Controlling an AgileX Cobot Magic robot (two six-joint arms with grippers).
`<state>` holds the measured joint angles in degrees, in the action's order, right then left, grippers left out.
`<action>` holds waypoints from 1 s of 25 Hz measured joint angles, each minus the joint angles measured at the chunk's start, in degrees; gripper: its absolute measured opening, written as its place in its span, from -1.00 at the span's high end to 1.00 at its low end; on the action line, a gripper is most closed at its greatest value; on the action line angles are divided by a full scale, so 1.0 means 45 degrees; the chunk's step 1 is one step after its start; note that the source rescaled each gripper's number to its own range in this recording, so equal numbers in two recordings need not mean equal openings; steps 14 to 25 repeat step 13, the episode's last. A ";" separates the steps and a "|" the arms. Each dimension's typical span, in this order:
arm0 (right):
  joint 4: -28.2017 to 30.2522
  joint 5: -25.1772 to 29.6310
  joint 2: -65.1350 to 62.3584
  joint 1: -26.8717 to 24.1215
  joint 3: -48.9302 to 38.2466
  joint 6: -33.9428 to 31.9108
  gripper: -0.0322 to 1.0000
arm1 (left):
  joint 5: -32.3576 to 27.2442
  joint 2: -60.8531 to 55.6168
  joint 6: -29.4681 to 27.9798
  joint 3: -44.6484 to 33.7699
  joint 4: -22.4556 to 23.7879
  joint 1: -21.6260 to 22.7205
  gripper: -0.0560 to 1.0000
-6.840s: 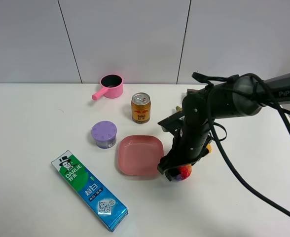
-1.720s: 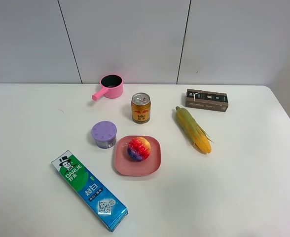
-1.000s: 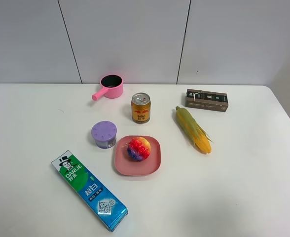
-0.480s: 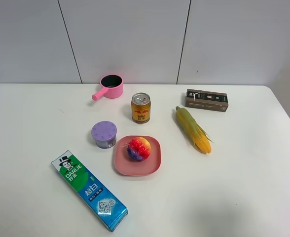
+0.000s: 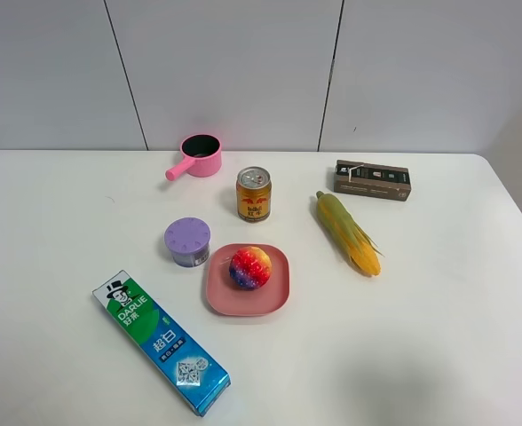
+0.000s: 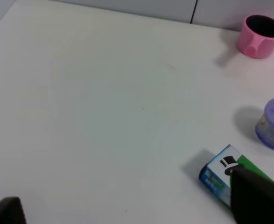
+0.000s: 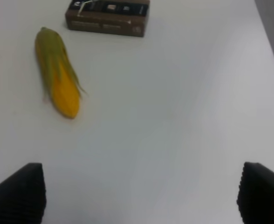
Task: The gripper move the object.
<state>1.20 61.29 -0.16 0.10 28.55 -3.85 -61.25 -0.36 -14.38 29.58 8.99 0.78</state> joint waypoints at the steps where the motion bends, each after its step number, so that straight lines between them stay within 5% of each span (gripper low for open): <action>1: 0.0193 -0.0014 0.0000 0.0000 0.0000 -0.0111 -0.62 | 0.0000 0.0000 0.0000 0.0000 0.0000 0.0000 -1.00; 25: 0.0424 -0.0066 0.0000 0.0000 0.0000 -0.0199 -0.62 | 0.0000 0.0000 0.0013 0.0000 0.0000 0.0000 -1.00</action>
